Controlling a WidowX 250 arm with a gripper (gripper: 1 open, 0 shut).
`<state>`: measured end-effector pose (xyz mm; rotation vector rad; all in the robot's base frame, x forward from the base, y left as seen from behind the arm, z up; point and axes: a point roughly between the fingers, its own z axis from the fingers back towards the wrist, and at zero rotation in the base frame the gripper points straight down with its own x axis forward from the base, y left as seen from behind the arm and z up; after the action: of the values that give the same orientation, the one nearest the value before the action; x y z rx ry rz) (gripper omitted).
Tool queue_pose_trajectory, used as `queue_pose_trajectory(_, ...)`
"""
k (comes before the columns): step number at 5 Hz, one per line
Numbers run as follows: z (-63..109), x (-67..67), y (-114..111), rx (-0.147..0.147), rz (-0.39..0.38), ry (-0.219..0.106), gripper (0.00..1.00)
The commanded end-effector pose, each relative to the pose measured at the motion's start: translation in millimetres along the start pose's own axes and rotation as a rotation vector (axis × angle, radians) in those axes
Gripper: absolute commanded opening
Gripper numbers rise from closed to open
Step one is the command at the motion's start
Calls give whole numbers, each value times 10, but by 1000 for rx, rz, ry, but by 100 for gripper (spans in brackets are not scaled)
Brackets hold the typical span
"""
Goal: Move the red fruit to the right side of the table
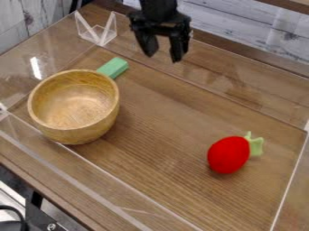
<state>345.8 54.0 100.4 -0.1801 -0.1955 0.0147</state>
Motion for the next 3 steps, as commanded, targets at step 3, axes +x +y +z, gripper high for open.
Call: queue_pose_trajectory(3,424,121,155,-1,-196,-49,100)
